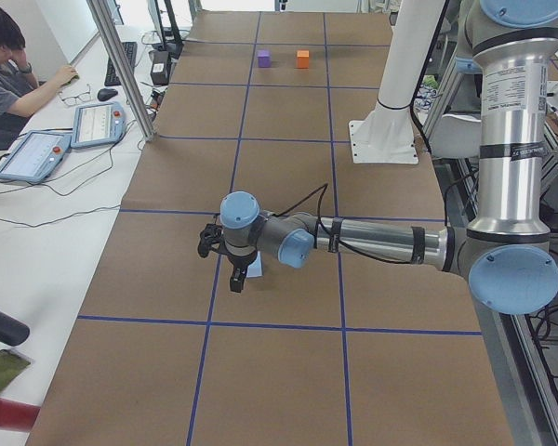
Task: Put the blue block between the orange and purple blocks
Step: 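Lower the left gripper onto the light-blue cube and grasp it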
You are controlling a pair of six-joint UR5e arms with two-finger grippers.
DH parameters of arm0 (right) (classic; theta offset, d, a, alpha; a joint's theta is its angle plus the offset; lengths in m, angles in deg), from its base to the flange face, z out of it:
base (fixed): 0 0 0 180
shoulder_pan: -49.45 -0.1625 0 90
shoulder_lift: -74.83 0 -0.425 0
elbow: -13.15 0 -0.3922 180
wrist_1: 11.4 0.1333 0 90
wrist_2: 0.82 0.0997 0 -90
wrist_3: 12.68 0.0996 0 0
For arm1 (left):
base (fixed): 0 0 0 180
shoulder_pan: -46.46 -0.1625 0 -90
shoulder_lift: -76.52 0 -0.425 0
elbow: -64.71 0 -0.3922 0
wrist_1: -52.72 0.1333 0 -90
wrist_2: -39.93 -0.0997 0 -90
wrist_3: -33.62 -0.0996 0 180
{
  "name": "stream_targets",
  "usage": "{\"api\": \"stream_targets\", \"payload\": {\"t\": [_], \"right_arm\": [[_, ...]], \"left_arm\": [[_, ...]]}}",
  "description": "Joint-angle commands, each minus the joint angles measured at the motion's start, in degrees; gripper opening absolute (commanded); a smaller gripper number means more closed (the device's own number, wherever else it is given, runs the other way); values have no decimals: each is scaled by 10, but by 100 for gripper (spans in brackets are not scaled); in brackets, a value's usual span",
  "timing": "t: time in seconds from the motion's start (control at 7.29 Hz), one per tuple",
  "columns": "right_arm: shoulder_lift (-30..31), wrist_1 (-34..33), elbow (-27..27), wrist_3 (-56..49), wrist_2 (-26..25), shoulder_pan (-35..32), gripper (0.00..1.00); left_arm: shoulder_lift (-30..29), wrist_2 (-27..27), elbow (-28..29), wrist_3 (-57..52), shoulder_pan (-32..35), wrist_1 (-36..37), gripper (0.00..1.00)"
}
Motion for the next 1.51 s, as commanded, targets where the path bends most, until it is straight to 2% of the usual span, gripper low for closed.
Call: {"api": "stream_targets", "payload": {"t": [0.0, 0.14, 0.55, 0.82, 0.96, 1.23, 1.37], "right_arm": [[0, -1, 0, 0, 0, 1, 100], [0, -1, 0, 0, 1, 0, 100], [3, 0, 0, 0, 0, 0, 100], [4, 0, 0, 0, 0, 0, 100], [4, 0, 0, 0, 0, 0, 100], [4, 0, 0, 0, 0, 0, 100], [4, 0, 0, 0, 0, 0, 100]], "left_arm": [[-6, -13, 3, 163, -55, -44, 100], [-6, -58, 5, 216, -89, -67, 100], [-19, -74, 15, 230, -140, -69, 100], [-26, -103, 25, 224, -164, -71, 100], [-35, -103, 40, 222, -166, -73, 100], [-48, -103, 99, 201, -173, -126, 99], [-59, -103, 110, 201, -173, -125, 85]]}}
